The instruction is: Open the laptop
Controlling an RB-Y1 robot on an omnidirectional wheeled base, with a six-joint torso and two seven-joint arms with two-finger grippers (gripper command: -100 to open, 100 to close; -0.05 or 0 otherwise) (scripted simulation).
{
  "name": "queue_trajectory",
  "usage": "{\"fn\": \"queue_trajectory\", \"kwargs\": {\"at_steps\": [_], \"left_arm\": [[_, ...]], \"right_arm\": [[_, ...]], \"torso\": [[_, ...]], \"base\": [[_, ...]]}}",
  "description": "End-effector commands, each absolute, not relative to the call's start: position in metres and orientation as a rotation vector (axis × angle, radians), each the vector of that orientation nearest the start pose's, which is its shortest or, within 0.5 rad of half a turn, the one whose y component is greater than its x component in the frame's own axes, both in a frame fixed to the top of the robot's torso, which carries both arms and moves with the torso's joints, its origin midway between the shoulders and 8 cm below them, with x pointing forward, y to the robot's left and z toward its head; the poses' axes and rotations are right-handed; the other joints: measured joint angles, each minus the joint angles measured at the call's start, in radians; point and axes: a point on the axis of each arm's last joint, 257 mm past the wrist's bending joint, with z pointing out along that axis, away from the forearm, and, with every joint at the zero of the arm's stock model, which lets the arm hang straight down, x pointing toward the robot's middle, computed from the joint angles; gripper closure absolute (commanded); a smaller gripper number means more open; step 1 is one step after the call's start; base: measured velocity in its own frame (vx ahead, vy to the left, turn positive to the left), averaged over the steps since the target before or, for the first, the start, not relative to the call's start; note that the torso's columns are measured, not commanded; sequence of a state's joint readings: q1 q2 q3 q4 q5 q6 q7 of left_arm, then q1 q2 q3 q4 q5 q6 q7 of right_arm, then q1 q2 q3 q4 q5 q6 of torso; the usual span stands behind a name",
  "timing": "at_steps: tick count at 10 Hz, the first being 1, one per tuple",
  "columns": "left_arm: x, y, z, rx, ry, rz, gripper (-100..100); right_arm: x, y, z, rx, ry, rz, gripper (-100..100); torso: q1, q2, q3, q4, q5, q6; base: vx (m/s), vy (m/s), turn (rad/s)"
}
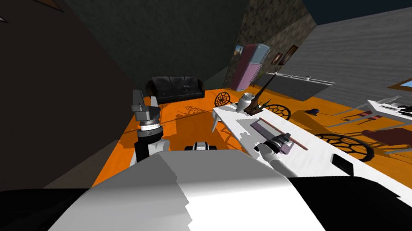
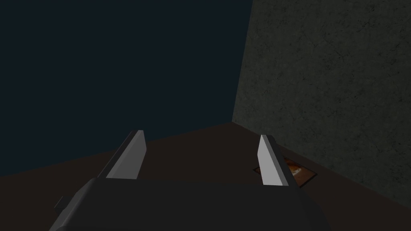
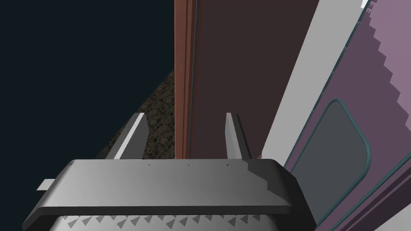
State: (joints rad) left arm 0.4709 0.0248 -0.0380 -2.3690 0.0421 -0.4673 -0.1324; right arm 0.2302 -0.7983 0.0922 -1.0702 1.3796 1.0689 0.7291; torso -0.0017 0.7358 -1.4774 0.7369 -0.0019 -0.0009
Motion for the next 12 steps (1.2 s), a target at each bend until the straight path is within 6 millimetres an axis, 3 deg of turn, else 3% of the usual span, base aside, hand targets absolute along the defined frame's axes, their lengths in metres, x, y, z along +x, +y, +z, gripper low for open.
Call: {"fn": "queue_trajectory", "kwargs": {"at_steps": [1,5,6,7,12], "left_arm": [[0.333,0.263,0.066,-0.558,0.581,-1.274,0],[0.333,0.263,0.066,-0.558,0.581,-1.275,0],[0.333,0.263,0.066,-0.558,0.581,-1.275,0],[0.333,0.263,0.066,-0.558,0.581,-1.274,0],[0.333,0.263,0.066,-0.558,0.581,-1.274,0]], "right_arm": [[0.259,-0.768,-0.195,-0.473,1.724,-2.234,-100],[0.275,-0.796,-0.155,-0.483,1.707,-2.232,-100],[0.272,-0.79,-0.162,-0.482,1.712,-2.23,-100],[0.273,-0.79,-0.161,-0.485,1.714,-2.228,0],[0.272,-0.789,-0.167,-0.491,1.726,-2.219,0]], "torso": [[0.008,0.003,0.002,0.001,0.003,0.0],[0.004,0.004,0.002,0.002,0.004,0.001],[0.004,0.003,0.002,0.002,0.004,0.001],[0.001,0.002,0.001,0.001,0.003,0.001],[0.005,0.003,0.002,0.002,0.005,0.001]], "base": [[-0.013,0.109,-0.026],[-0.018,0.099,-0.03],[-0.004,0.035,-0.007],[-0.002,0.01,0.001],[0.0,0.001,0.0]]}}
